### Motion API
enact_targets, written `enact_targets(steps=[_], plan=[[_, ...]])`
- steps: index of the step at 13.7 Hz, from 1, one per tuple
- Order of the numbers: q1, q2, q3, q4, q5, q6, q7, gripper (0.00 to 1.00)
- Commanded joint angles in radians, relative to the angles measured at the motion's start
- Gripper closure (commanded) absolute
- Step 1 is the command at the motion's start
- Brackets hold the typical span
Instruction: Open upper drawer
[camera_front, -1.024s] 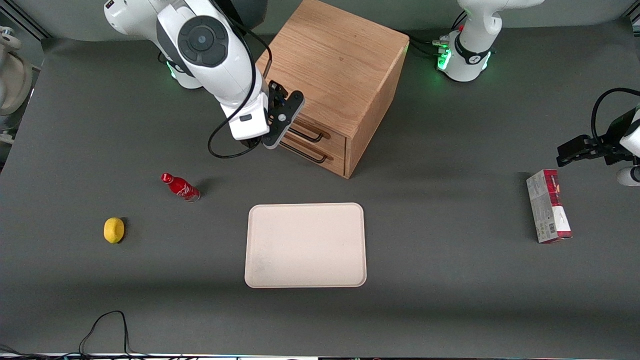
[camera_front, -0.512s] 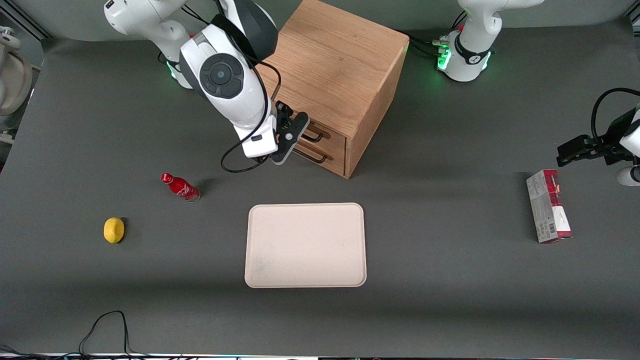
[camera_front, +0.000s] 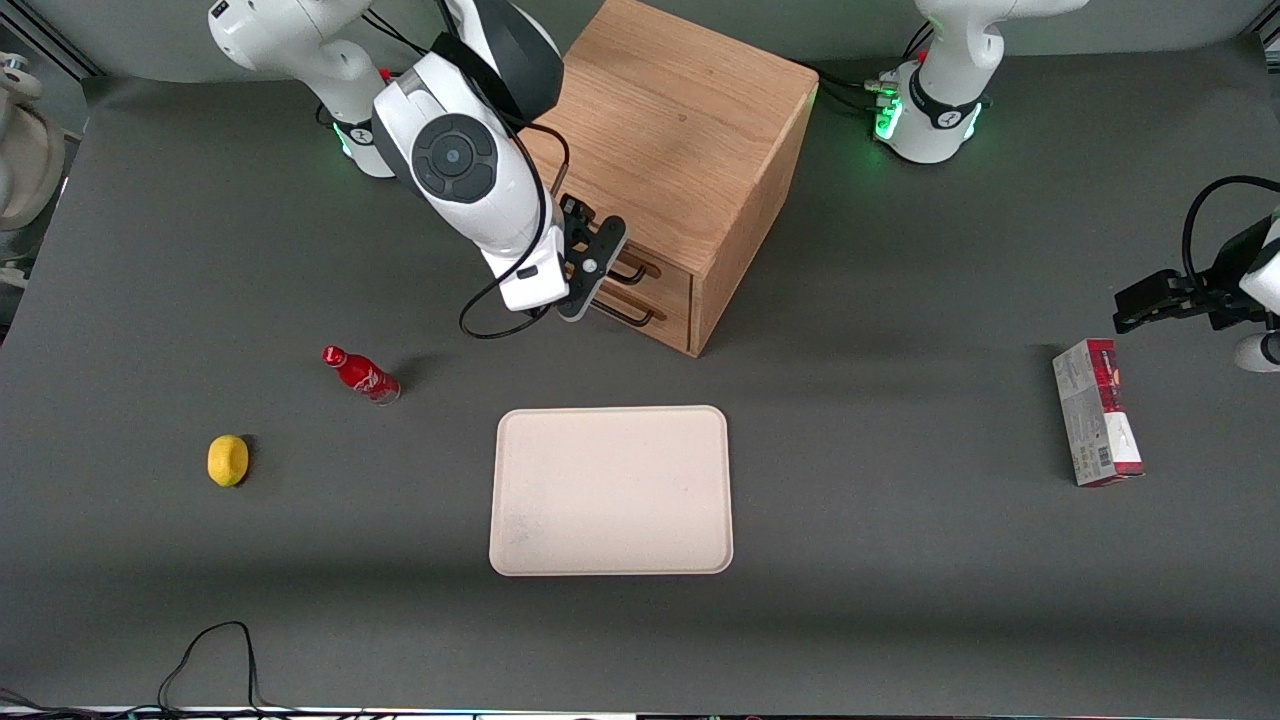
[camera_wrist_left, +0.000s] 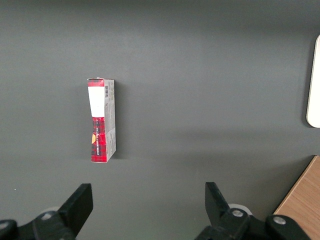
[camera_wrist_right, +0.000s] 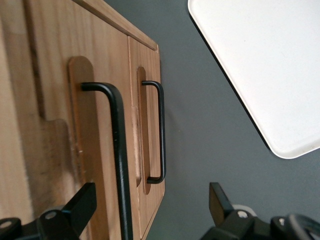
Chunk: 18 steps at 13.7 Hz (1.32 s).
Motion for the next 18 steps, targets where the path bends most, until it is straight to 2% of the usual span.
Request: enact_targets(steps=[1,15,18], plan=[[0.012,-0.022,-0.015,-0.072,0.03,0.067,-0.035,0.0],[0.024,0.024,-0.015,-0.107,0.026,0.15,-0.041,0.0],[0.012,0.041,-0.021,-0.084,0.023,0.164,-0.097,0.0]])
